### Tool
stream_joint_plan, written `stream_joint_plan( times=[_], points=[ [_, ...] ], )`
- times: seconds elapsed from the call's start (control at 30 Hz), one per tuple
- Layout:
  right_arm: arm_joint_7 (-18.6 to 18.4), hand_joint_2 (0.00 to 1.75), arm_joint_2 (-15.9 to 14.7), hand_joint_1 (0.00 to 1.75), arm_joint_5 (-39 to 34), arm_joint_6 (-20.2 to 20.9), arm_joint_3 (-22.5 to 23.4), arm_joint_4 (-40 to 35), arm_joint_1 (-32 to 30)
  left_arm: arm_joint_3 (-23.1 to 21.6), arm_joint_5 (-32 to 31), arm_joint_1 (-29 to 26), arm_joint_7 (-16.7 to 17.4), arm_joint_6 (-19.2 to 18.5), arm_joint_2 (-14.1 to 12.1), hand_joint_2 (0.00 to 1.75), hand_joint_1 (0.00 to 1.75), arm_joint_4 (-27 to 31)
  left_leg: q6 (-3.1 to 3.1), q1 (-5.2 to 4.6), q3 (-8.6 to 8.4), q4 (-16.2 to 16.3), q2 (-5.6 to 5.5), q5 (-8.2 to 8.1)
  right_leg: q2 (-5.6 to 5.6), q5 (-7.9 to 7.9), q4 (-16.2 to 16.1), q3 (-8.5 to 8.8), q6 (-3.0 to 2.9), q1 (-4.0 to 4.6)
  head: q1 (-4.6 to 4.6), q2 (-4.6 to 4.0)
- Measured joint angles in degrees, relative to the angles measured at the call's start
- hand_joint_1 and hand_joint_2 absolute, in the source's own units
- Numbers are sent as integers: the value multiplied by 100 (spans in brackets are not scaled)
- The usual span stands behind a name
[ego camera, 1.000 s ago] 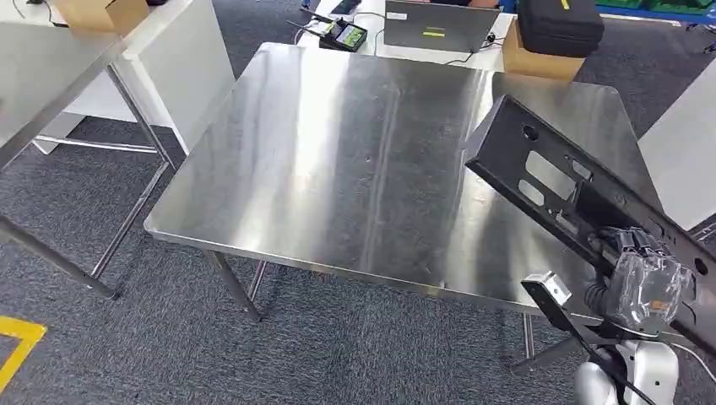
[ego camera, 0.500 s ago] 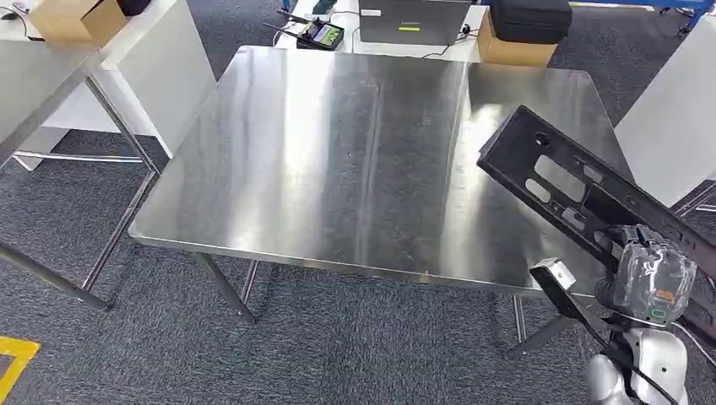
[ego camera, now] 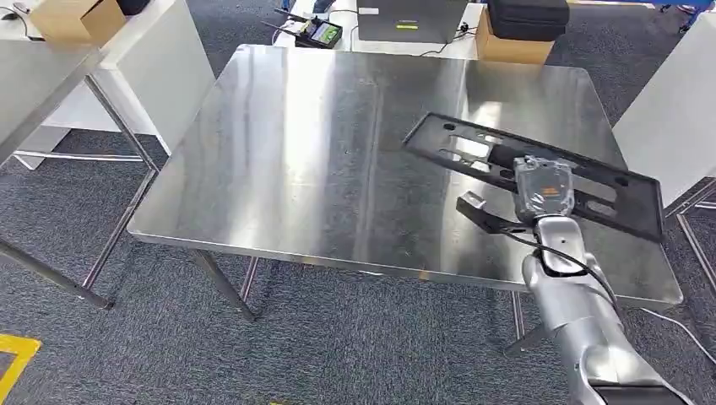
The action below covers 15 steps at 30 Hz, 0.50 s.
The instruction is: Take the parts from the cabinet and place them on the table.
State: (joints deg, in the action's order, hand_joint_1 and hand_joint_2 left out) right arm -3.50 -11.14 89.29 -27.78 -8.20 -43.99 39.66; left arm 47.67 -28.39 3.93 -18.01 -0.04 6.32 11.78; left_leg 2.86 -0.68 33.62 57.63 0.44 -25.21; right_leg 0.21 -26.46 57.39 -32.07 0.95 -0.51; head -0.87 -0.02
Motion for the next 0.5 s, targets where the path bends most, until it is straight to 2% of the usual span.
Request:
stream_joint_plan(
  times=[0.27,0.43,0.47,0.5],
  points=[
    [-142,175,369,175,59,159,-1317,692,531,120,-92,3,-11,-114,-33,175,0,0,-3,-2,22,0,-8,1,-9,0,1,-16,0,-3,0,0],
    [-98,175,651,175,59,297,-1807,942,676,146,-118,4,123,-109,-48,175,0,0,-3,-4,25,1,-5,1,-9,0,1,-20,1,-5,0,0],
    [-89,0,715,0,59,326,-1862,999,692,146,-120,4,151,-109,-48,175,0,0,-3,-4,25,1,-6,1,-9,0,1,-20,1,-5,-2,0],
    [-85,0,761,0,59,328,-1912,1040,697,146,-122,4,168,-109,-48,175,0,0,-3,-4,25,2,-6,1,-9,0,1,-20,1,-5,0,0]
  ],
)
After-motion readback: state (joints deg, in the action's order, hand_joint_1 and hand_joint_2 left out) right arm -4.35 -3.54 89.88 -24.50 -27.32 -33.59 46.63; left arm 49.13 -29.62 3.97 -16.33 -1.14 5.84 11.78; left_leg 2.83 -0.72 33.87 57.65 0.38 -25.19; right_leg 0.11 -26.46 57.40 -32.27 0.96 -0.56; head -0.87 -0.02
